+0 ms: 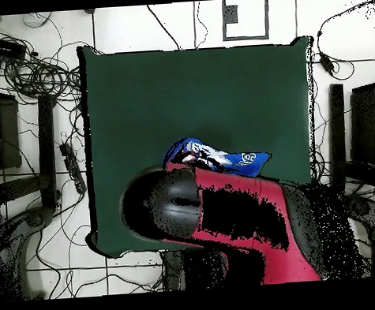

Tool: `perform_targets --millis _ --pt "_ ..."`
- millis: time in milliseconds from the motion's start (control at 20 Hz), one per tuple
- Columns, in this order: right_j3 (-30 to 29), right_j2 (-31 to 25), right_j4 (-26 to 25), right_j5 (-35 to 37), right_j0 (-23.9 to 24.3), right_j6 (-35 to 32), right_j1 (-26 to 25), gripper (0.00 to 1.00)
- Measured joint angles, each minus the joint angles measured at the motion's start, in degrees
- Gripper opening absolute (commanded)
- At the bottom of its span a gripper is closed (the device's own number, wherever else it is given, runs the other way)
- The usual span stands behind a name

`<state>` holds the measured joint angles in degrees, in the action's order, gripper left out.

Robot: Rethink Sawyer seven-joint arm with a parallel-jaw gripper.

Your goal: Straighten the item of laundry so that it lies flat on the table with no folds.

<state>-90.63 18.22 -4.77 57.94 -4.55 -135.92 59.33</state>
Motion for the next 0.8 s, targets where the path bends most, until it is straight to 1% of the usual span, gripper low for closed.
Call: perform_targets --millis 500,800 --pt "0.5 0.1 -0.3 2.7 0.2 0.0 2.2 0.00" --pt "0.6 0.1 -0.5 2.8 0.3 0.0 2.3 0.00"
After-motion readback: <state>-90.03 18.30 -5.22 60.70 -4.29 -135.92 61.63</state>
